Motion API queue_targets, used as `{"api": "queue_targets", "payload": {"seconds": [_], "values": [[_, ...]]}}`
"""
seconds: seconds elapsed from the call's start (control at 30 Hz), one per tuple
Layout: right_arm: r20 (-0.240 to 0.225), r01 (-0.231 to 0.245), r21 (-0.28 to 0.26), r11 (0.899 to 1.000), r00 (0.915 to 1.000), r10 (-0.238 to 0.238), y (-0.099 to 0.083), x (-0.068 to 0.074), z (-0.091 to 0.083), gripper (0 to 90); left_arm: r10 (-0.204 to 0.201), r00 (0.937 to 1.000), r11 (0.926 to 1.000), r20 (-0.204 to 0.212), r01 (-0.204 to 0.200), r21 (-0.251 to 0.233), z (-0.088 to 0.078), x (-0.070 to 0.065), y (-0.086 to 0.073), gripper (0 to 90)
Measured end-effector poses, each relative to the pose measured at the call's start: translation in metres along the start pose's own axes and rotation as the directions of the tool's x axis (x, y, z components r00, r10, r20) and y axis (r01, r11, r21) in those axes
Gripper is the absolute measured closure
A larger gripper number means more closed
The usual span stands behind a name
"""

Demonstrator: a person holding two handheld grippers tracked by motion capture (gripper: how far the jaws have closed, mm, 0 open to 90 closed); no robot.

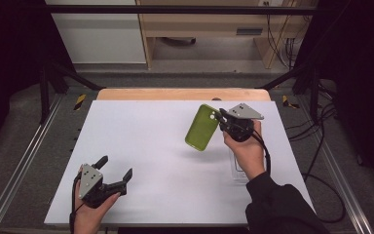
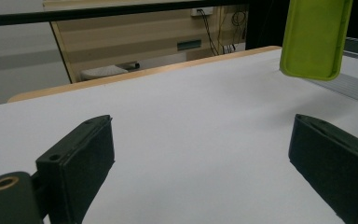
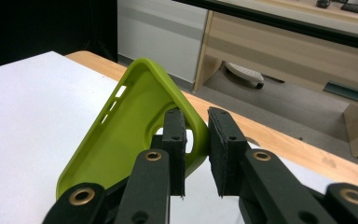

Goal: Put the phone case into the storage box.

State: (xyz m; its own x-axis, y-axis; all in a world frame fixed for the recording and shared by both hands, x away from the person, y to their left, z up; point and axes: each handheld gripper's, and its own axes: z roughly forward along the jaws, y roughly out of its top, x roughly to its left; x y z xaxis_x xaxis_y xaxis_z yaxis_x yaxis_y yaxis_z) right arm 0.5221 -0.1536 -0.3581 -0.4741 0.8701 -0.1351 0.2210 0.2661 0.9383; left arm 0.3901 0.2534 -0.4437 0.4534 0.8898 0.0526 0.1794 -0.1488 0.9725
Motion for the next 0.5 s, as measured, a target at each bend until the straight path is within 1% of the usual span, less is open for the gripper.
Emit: {"api": "queue_targets", "payload": {"seconds": [0.27, 0.5], "values": [[0.023, 0.018, -0.019, 1.0, 0.9996, -0.018, 0.012, -0.013, -0.004, 78.0, -0.009, 0.9999, 0.9999, -0.006, 0.009, 0.006, 0.001, 0.003, -0.002, 6.4], [0.052, 0.019, -0.027, 0.999, 0.9985, -0.018, 0.02, -0.025, -0.007, 78.0, -0.005, 1.0, 1.0, -0.007, 0.005, 0.007, 0.001, 0.004, -0.002, 6.4]]}}
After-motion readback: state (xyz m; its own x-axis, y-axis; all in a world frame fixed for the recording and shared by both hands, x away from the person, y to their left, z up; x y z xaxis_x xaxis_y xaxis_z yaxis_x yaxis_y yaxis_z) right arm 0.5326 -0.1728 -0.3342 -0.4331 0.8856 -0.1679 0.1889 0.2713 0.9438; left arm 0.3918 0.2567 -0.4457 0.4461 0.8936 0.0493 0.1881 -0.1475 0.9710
